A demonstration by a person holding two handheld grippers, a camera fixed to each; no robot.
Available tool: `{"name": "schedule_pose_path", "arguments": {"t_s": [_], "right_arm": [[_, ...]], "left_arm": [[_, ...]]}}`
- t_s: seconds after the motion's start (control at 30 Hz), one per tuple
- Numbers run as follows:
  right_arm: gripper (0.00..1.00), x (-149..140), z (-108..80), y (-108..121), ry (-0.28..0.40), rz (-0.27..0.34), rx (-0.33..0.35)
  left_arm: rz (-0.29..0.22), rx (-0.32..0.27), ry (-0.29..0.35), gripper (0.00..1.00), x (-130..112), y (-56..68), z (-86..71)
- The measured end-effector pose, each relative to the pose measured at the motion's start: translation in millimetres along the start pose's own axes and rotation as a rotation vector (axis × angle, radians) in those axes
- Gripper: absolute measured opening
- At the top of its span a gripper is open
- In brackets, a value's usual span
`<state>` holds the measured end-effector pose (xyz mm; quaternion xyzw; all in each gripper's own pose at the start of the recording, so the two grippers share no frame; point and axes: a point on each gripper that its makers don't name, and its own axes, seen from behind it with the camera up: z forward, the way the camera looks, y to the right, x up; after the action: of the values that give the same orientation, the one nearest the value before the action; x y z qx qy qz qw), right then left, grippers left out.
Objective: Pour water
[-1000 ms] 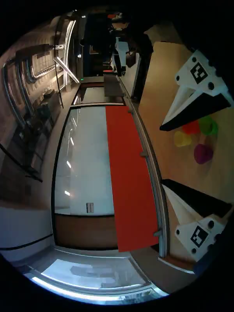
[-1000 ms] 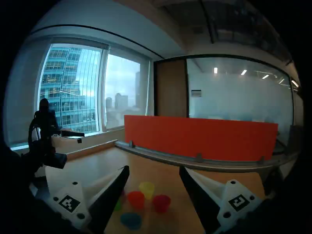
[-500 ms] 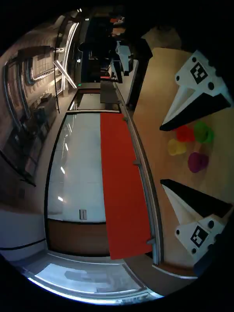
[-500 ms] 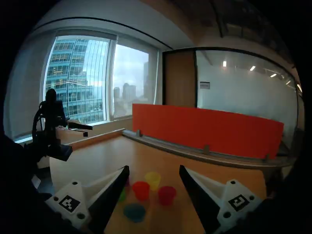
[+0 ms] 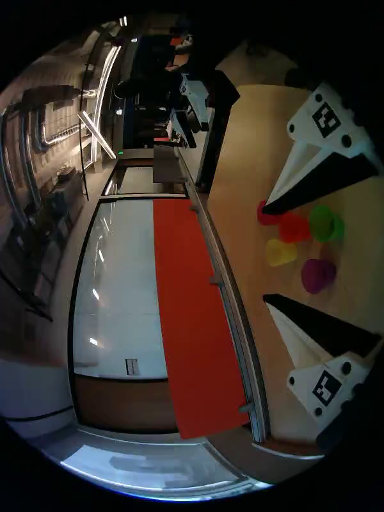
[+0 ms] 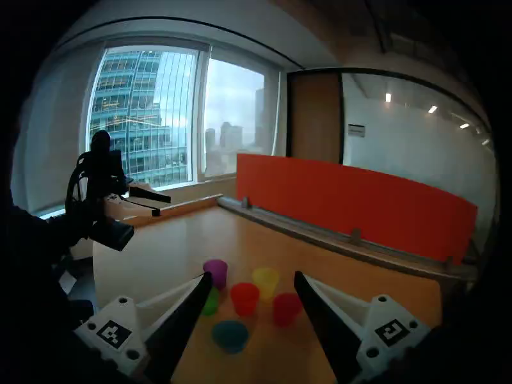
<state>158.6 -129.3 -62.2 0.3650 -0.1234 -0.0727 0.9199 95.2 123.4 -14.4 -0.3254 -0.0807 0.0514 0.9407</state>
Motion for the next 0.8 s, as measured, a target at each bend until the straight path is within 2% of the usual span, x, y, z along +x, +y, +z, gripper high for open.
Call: {"name": "schedule_pose_path", "arguments": {"t_s": [0.37, 0.6, 0.8], "right_arm": [[0.99, -27.7, 10.2, -11.4, -0.055, -0.034, 0.063], [0.99, -48.1, 17.4, -17.9, -0.095, -0.028, 0.101], [0.99, -65.2, 23.8, -16.7, -0.133, -0.033, 0.108]], "left_arm": [[0.014, -0.058, -0.036, 0.92, -21.5, 12.9, 15.0], [0.022, -0.099, -0.082, 0.92, -48.4, 22.4, 24.2], [0.029, -0.131, -0.116, 0.91, -69.8, 31.7, 30.0]]}}
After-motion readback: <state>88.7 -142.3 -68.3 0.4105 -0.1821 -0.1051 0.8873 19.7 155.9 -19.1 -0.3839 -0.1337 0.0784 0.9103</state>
